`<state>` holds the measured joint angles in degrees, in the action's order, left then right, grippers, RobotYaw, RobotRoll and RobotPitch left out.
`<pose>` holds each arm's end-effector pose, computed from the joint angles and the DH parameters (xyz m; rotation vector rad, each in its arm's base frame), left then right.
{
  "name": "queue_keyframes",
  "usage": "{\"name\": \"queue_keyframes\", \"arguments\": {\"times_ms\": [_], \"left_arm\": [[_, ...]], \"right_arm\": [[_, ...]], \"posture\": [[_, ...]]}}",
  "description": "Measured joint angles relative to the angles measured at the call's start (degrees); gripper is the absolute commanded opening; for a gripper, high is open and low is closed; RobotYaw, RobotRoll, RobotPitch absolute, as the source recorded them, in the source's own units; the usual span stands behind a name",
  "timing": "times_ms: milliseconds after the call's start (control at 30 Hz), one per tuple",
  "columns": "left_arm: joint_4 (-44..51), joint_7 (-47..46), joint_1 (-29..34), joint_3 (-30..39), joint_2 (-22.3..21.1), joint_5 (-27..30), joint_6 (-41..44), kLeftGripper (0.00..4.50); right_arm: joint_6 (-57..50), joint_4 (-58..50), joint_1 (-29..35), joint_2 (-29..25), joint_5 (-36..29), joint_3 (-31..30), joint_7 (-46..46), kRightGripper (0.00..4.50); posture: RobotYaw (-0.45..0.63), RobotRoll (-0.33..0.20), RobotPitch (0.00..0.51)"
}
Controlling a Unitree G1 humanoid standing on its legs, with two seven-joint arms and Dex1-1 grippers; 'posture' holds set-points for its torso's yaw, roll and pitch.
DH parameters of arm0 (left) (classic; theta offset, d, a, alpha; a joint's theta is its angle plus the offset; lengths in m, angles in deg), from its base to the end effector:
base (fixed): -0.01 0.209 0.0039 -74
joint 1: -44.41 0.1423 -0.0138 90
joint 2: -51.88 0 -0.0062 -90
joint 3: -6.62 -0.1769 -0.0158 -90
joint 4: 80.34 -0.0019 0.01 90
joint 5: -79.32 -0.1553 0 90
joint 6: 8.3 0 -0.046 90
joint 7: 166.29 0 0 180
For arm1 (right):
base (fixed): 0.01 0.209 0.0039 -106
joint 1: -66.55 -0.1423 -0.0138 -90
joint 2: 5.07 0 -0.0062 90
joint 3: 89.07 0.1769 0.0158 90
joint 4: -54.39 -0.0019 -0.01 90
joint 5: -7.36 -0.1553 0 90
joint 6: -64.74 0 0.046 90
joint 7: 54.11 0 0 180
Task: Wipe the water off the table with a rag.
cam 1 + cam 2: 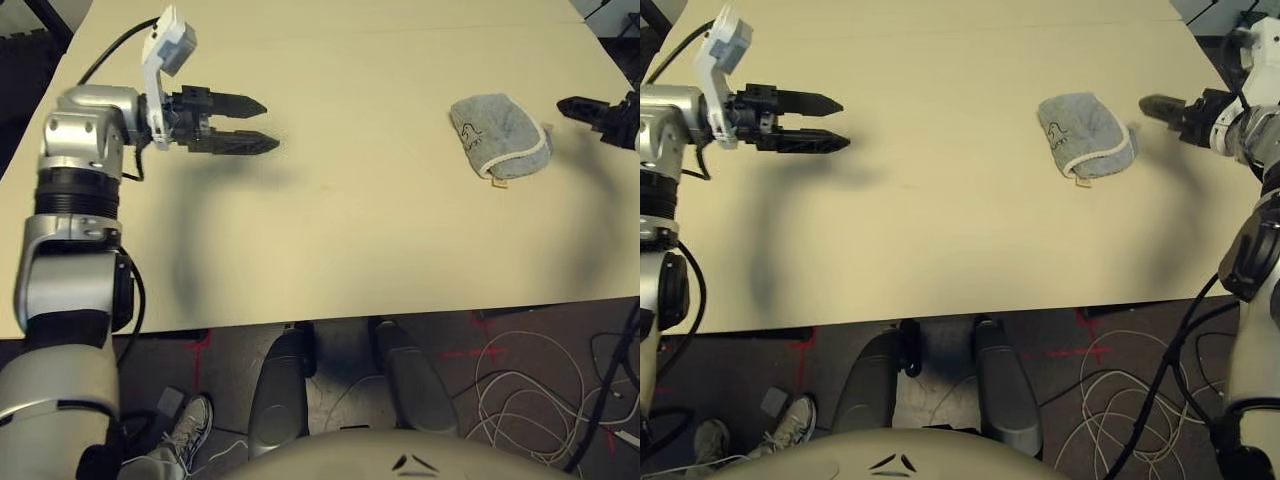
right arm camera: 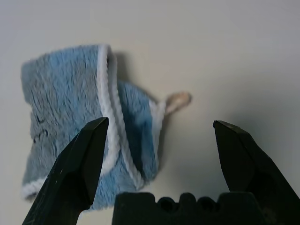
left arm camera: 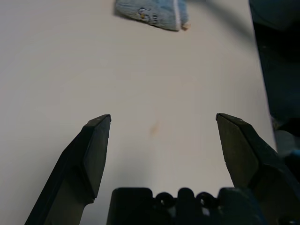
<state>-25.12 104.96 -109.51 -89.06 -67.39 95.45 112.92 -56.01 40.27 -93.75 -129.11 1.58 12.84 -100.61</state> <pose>0.3377 0.2702 0.2969 0.2598 0.2535 -1.2936 0.3126 -0.3692 0.2335 0.1843 0.3832 0.1559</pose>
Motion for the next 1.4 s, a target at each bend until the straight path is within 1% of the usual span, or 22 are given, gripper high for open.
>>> {"name": "queue_keyframes", "arguments": {"times_ms": [233,400,833,900,967,1100,1233,1267,1300,1400], "left_arm": [[2.59,0.47,0.97,-1.23,-1.25,0.53,1.41,4.5],[4.24,0.53,2.71,-1.75,-1.42,0.73,2.01,4.5],[7.25,0.65,3.9,-1.75,-1.39,1.53,3.52,4.5],[7.35,0.66,3.9,-1.75,-1.35,1.73,3.61,4.5],[7.43,0.66,3.9,-1.75,-1.15,1.78,3.64,4.5],[7.47,0.67,4.09,-1.74,-1.03,1.79,3.61,4.5],[7.47,0.67,4.32,-1.75,-1.01,1.79,3.33,4.5],[7.46,0.67,4.32,-1.76,-1.01,1.75,3.1,4.5],[7.38,0.67,4.35,-1.88,-1.05,1.41,1.98,4.5],[6.46,0.66,4.83,-2.79,-1.63,-1.37,-3.26,4.5]], "right_arm": [[-2.92,0.12,0.06,2.1,-0.04,0.22,-1.77,4.46],[-6.57,0.13,0.05,3.31,-0.43,0.63,-4.3,4.46],[-11.75,-0.12,-0.75,7.09,-0.18,0.27,-6.63,4.46],[-11.97,-0.25,-1.33,8.13,-0.31,0.42,-6.52,4.09],[-11.88,-0.26,-1.41,9.06,-0.73,1.19,-5.18,3.55],[-11.23,-0.25,-1.46,10.68,-2.59,4.5,0.82,2.12],[-10.02,-0.25,-1.46,11.64,-3.68,6.17,4.82,0.57],[-9.71,-0.25,-1.46,11.88,-3.82,6.48,5.56,0.26],[-9.15,-0.25,-1.46,12.16,-4.06,6.86,6.69,0.03],[-8.23,-0.31,-2.01,13.19,-4.94,7.55,9.01,0.01]], "posture": [[-0.1,0.0,0.275],[-0.1,0.0,0.286],[-0.11,0.0,0.298],[-0.11,0.0,0.298],[-0.11,0.0,0.3],[-0.11,0.0,0.301],[-0.11,0.0,0.297],[-0.11,0.0,0.294],[-0.11,0.0,0.293],[-0.12,0.0,0.29]]}}
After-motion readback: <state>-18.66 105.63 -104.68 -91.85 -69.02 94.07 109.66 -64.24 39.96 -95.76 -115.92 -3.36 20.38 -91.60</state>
